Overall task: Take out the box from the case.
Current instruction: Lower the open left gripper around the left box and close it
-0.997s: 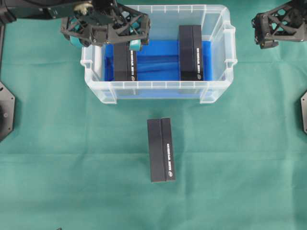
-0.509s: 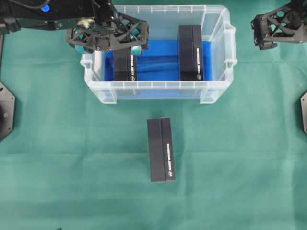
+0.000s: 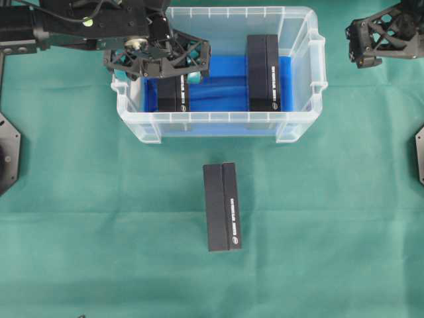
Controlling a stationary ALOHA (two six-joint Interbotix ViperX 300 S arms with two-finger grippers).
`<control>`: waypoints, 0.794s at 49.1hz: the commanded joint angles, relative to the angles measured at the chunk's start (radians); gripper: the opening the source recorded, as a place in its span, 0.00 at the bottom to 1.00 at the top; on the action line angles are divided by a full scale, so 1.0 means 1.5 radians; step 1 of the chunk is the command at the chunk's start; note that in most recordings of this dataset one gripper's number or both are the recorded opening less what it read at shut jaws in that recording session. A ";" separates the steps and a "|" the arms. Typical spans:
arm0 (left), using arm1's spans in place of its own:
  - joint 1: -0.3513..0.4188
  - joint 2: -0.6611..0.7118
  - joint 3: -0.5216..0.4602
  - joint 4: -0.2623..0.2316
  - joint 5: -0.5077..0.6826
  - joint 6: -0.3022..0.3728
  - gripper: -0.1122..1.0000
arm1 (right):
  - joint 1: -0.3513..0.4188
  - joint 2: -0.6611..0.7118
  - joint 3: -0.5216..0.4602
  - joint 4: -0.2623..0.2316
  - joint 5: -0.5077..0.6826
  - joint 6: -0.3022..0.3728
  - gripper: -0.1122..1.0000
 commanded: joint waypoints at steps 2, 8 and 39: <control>0.004 -0.005 0.004 0.004 -0.014 -0.003 0.95 | 0.003 -0.003 -0.006 -0.002 -0.003 0.001 0.93; 0.004 -0.004 0.018 0.003 -0.036 -0.017 0.95 | 0.003 -0.003 -0.006 -0.002 -0.006 0.001 0.93; -0.006 -0.008 0.038 -0.005 -0.056 -0.027 0.67 | 0.010 -0.003 -0.005 -0.001 -0.012 0.001 0.93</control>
